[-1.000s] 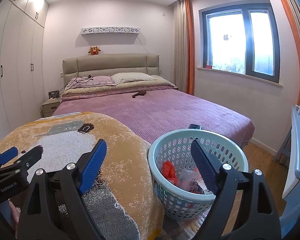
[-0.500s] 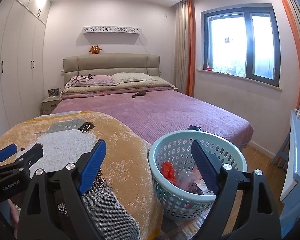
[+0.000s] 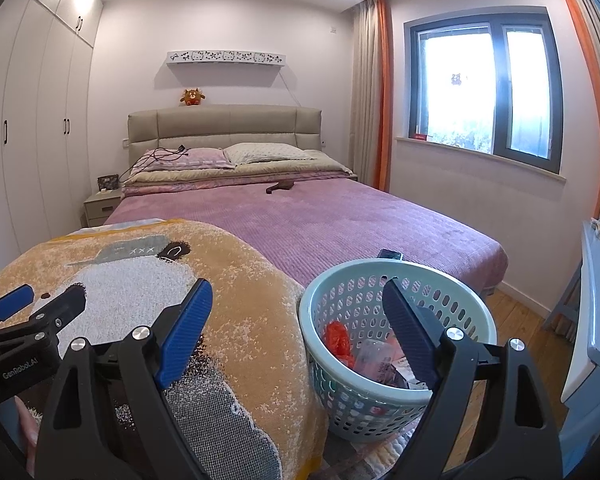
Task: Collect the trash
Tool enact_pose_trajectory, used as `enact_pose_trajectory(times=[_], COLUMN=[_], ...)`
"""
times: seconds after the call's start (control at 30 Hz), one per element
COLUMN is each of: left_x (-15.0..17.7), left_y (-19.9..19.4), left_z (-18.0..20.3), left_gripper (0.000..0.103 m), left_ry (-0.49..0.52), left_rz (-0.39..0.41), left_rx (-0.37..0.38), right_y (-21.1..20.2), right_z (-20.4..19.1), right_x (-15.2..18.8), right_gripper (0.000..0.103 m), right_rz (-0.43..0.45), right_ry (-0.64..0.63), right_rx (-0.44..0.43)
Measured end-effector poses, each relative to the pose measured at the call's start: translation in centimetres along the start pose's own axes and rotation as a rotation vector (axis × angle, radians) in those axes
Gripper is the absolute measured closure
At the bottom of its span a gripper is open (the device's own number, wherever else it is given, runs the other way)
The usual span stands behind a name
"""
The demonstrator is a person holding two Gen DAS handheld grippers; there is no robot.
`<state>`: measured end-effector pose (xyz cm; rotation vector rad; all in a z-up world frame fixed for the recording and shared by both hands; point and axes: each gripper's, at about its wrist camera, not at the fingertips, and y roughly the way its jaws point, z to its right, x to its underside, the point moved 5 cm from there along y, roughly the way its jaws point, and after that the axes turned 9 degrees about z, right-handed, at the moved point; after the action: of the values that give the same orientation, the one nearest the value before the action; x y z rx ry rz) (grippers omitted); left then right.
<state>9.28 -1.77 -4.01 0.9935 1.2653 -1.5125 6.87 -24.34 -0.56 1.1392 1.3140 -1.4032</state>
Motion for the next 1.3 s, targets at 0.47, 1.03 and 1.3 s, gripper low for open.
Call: enact_pose_trajectory(times=[0.47,1.03,1.3], left_x=[0.07,-0.08,-0.22], left_y=[-0.03,-0.16,-0.43], left_z=[-0.02,0.21,0.45], left_gripper=[0.007,0.007,0.007], left_ry=[-0.004,0.008,0.018], left_rz=[-0.001,0.010,0.021], left_rx=[-0.008,-0.005,-0.009], right_y=[0.51,0.90,0.95], right_z=[0.35,0.42,0.15], right_x=[0.19,0.36,0.45], right_gripper=[0.021,0.020,0.020], right_rz=[-0.009,-0.026,-0.026], right_ry=[0.006,0.016,0.010], right_rx=[0.003,-0.012,-0.014])
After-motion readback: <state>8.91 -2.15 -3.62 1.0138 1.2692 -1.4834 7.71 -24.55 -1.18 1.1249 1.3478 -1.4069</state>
